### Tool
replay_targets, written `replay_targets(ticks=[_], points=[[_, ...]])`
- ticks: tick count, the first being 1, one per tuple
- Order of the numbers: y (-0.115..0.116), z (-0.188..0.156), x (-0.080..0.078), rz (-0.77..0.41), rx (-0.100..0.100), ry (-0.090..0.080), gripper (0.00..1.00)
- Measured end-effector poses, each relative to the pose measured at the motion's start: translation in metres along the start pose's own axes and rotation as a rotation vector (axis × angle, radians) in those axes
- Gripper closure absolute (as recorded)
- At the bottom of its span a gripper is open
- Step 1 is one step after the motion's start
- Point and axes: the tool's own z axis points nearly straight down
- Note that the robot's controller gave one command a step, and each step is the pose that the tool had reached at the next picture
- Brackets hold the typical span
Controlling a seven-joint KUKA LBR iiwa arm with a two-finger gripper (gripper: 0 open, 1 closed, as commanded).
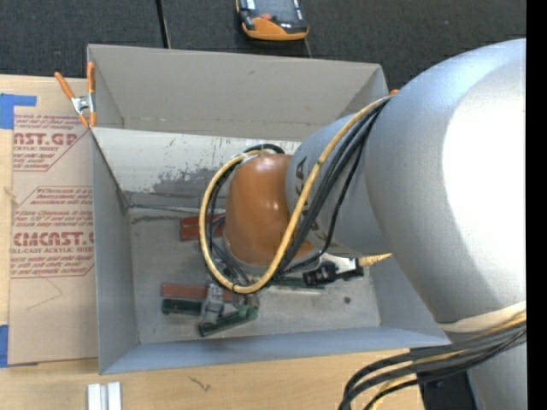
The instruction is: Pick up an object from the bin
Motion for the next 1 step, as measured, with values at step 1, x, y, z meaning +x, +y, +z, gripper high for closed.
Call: replay_targets(ticks=[1], points=[[0.0011,-0.02,-0.0018,0.0,-0.004,-0.007,1.0]])
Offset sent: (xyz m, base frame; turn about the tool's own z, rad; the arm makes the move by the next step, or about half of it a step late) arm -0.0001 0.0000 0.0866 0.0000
